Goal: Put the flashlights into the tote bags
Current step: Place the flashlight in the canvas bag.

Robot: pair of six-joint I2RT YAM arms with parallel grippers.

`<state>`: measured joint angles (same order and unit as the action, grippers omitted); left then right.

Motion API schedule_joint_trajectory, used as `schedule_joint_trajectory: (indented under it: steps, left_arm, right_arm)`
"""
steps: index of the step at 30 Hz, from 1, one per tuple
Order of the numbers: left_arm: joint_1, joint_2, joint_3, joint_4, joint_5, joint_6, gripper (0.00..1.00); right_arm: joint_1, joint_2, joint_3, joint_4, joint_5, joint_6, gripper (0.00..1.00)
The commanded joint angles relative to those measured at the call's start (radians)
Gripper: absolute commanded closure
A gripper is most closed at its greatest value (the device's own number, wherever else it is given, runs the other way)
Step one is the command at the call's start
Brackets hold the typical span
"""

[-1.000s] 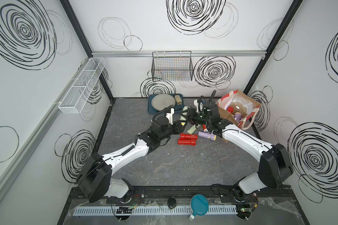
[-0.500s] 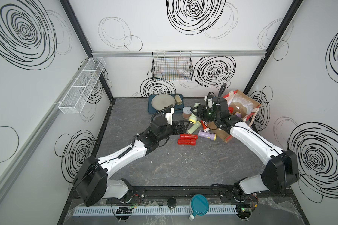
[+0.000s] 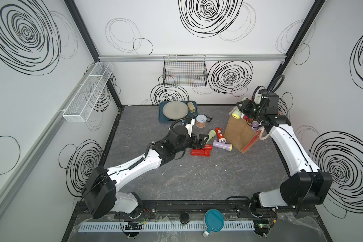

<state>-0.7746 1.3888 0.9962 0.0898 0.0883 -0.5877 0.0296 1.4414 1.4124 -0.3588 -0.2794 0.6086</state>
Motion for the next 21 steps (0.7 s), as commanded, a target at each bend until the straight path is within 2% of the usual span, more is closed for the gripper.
schedule_joint_trajectory:
  steps: [1, 9, 21]
  left_arm:
    - [-0.023, 0.016, 0.034, -0.005, -0.028, 0.025, 0.01]
    - [-0.052, 0.023, 0.026, -0.014, -0.035, 0.022, 0.01]
    - [-0.052, 0.033, 0.035, -0.034, -0.030, 0.029, 0.00]
  right_arm:
    - [-0.061, 0.025, 0.042, 0.010, -0.019, -0.005, 1.00]
    - [-0.170, 0.092, 0.080, 0.033, 0.006, -0.010, 1.00]
    - [-0.184, 0.225, 0.072, 0.065, 0.082, -0.026, 1.00]
